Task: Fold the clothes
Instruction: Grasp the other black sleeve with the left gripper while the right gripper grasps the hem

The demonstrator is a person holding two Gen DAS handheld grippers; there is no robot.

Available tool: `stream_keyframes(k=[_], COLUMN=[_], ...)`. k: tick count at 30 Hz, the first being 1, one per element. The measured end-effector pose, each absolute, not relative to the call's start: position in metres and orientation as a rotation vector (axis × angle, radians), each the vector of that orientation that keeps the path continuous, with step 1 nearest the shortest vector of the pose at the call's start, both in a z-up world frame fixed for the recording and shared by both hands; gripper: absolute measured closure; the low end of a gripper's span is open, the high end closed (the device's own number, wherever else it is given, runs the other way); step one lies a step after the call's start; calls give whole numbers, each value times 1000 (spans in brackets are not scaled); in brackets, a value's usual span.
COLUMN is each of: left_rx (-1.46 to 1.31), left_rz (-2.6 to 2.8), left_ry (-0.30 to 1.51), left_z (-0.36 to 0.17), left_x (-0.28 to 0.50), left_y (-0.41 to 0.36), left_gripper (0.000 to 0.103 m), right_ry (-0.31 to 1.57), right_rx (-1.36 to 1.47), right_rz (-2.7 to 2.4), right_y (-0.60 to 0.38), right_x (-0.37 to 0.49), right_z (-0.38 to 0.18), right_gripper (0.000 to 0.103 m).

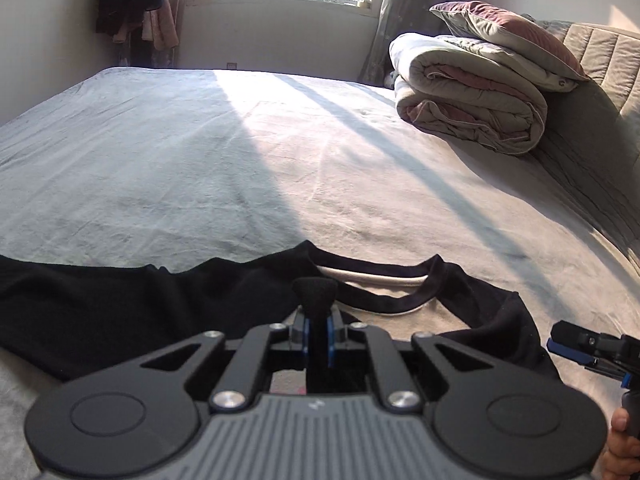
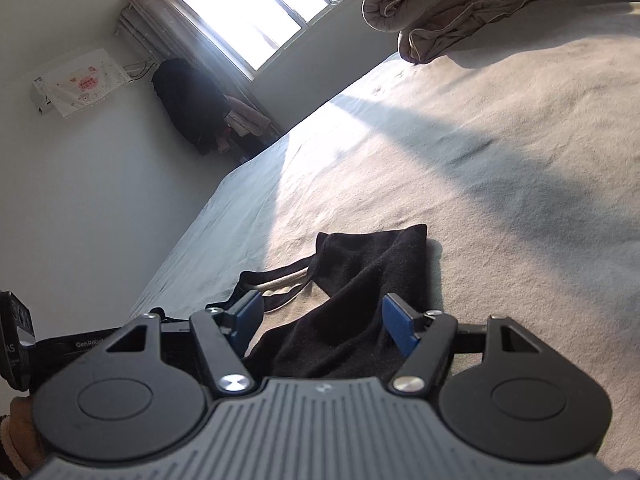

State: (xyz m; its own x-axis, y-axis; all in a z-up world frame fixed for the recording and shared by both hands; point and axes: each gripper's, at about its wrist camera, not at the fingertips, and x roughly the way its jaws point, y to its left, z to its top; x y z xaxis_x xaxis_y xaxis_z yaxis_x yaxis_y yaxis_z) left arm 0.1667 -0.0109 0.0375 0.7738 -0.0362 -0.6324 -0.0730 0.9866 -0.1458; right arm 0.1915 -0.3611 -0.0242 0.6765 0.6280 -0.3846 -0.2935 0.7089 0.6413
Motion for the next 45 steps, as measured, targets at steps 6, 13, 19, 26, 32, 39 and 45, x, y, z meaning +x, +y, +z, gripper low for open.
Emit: stream_keyframes(k=[6, 13, 19, 26, 32, 39, 45], left_rx=[-245, -321, -352, -421, -331, -363, -405], left_rz=[114, 94, 88, 59, 78, 31, 58], left_ry=[692, 701, 694, 736, 728, 474, 410], left_z=[9, -18, -23, -27, -26, -3, -2], left_x=[161, 165, 164, 176, 186, 163, 171], left_y=[45, 77, 90, 99, 86, 85, 99], left_gripper=[95, 94, 77, 77, 97, 97, 97], right_ry=[646, 637, 576, 595, 578, 498, 495], right_rx=[547, 454, 237, 19, 25, 192, 223], right_rz=[521, 447, 387, 439, 369, 305, 286], right_y=[-361, -361, -350, -319, -309, -333, -337], right_x=[197, 199, 201, 227, 240, 226, 227], right_z=[-33, -35, -22, -23, -49, -44, -44], right_gripper=[33, 33, 37, 44, 89, 95, 96])
